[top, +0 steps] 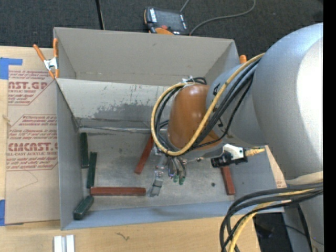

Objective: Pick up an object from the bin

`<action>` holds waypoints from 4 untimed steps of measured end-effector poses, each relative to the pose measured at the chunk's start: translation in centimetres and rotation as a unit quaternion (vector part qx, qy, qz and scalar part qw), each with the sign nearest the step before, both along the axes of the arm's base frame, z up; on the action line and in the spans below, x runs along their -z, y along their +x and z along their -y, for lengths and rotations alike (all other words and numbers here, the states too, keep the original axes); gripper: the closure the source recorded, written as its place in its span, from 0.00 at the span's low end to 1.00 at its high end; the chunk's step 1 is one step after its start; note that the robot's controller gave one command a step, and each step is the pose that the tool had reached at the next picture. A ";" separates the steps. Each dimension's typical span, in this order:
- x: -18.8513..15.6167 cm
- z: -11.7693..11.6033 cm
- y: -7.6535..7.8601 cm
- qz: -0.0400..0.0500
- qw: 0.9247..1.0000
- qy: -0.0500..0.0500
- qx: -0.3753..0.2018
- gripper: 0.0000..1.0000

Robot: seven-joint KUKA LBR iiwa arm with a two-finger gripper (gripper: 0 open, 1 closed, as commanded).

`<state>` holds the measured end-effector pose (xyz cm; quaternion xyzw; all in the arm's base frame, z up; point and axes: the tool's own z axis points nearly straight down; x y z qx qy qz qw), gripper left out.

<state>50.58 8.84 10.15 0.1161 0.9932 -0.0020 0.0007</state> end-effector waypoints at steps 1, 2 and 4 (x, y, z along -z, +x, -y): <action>3.3 -6.7 -0.6 -0.001 0.999 0.003 -0.052 0.00; 3.2 -6.5 -0.5 -0.001 0.999 0.002 -0.050 1.00; -13.3 -6.0 -1.5 0.000 0.998 0.002 -0.061 0.00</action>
Offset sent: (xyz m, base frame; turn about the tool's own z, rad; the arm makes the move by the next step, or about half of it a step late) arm -0.0049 0.0639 -0.0315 -0.0990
